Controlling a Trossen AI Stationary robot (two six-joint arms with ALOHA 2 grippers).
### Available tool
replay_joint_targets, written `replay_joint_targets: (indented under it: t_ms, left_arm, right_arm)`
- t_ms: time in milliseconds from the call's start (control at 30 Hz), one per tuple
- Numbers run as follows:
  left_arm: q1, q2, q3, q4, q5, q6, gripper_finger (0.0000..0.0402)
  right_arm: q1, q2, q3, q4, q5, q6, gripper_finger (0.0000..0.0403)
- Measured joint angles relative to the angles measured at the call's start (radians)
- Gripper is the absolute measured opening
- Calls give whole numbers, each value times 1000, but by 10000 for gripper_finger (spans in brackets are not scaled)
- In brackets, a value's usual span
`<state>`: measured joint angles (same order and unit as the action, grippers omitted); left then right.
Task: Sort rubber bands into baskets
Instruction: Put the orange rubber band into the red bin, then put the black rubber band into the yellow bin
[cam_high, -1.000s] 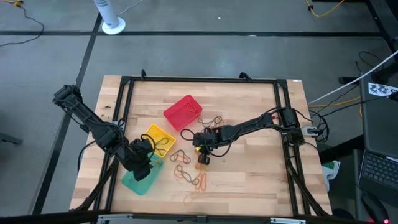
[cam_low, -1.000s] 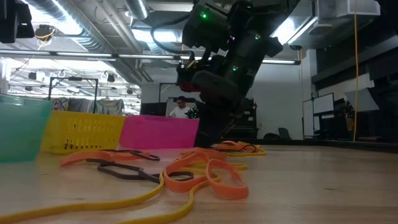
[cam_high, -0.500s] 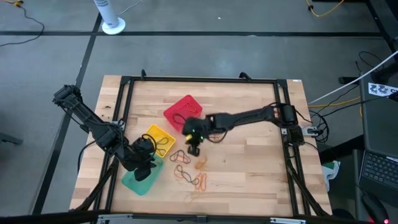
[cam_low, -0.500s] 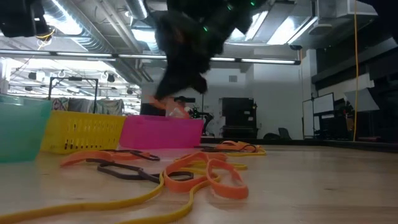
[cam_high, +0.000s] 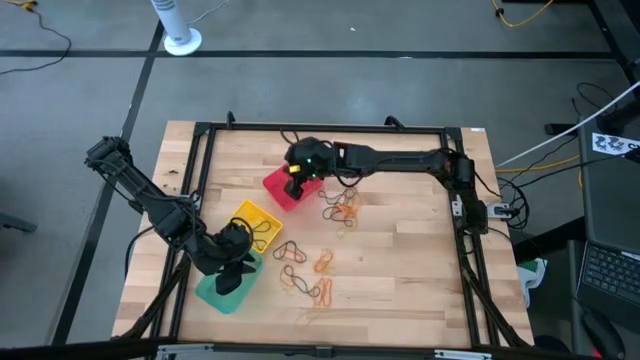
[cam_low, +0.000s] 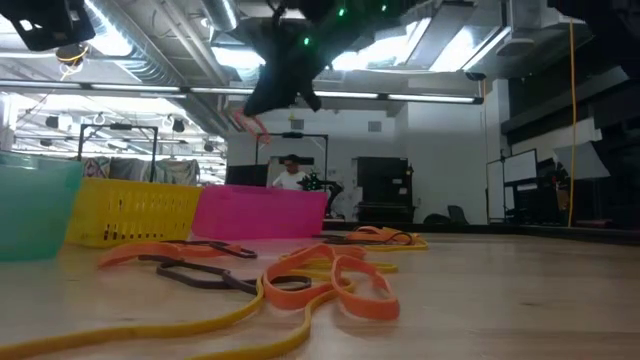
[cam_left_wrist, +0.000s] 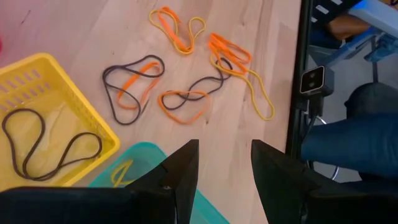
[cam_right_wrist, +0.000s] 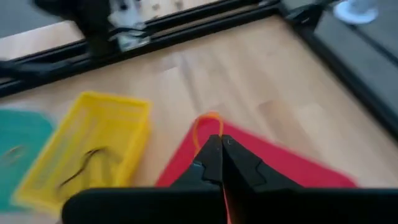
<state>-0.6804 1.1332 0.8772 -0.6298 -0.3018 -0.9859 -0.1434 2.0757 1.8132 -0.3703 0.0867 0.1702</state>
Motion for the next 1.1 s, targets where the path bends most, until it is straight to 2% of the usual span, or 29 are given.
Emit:
replay_joint_targets:
  t_ms: [133, 267, 533, 700, 900, 1100]
  left_arm:
    - [0, 0, 0, 0, -2, -7, 143]
    - [0, 0, 1, 14, -2, -9, 143]
    - [0, 0, 1, 21, -2, -10, 143]
    - [-1, 0, 1, 20, -2, -10, 143]
    - [0, 0, 1, 20, -2, 4, 143]
    - [0, 0, 1, 19, -2, 27, 143]
  right_arm:
    - [-19, 35, -5, 24, 2, -16, 7]
    - [-21, 53, -6, 22, -2, -17, 29]
    - [-20, 56, -7, -6, -35, 34, 133]
    - [-14, 56, -7, -29, -151, 92, 178]
    - [48, 57, -7, -91, -250, 95, 189]
    - [159, 57, -7, -108, -232, 69, 183]
